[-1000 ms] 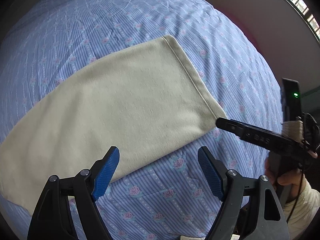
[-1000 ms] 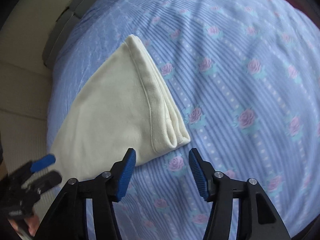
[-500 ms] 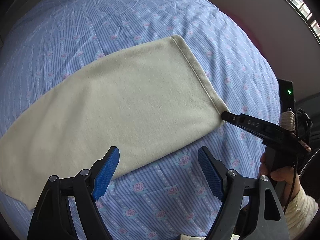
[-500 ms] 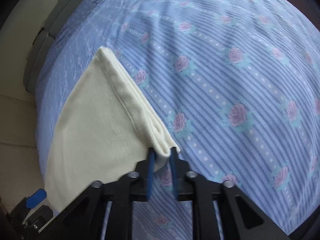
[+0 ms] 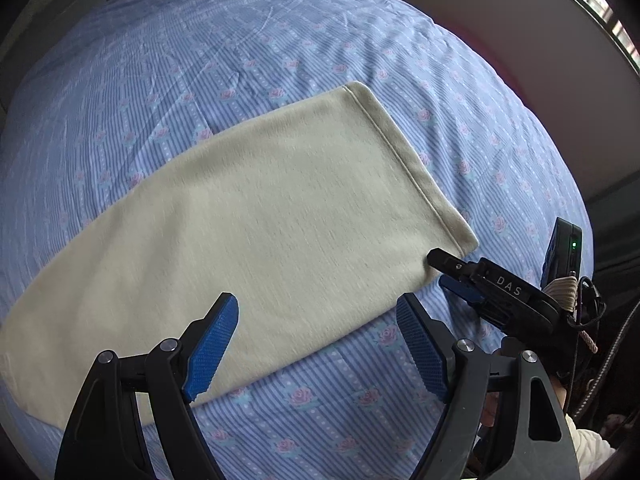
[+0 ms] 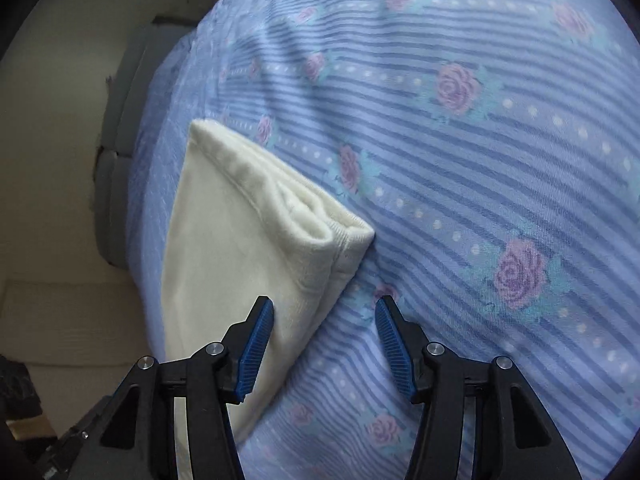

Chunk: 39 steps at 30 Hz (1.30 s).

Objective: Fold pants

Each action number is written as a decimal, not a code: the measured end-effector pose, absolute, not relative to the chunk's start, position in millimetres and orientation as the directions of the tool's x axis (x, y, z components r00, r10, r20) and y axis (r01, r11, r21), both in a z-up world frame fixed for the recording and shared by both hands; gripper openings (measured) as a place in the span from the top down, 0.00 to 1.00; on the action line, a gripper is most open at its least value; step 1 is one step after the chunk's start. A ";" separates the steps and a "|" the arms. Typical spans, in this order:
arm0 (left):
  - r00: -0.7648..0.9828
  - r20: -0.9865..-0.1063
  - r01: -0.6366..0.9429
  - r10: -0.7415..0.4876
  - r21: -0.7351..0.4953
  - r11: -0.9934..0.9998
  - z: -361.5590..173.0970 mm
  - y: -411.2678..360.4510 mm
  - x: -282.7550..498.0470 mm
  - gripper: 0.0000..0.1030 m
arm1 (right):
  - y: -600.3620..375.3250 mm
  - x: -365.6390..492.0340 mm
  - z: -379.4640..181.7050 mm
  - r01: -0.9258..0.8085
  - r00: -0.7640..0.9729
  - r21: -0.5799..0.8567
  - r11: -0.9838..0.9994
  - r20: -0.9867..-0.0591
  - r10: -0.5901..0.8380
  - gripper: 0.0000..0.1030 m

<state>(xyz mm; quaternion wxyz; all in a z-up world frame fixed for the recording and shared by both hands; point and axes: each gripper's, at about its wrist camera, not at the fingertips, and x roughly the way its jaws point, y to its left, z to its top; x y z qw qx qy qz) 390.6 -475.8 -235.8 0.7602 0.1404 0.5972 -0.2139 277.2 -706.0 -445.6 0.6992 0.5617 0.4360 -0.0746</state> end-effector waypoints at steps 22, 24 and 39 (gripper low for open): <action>0.169 -0.937 0.794 -0.306 -0.055 0.606 -285.9 -529.0 522.4 0.21 | -706.9 238.3 -440.0 0.533 0.803 0.797 0.283 -0.582 0.127 0.72; 0.114 -0.942 0.829 -0.317 -0.085 0.553 -292.2 -538.4 540.0 0.21 | -701.2 239.0 -431.2 0.558 0.791 0.778 0.290 -0.604 0.100 0.73; -0.129 -0.951 0.948 -0.280 -0.201 0.246 -331.7 -630.3 602.2 0.41 | -695.6 279.6 -419.1 0.731 0.603 0.572 0.371 -0.797 0.040 0.75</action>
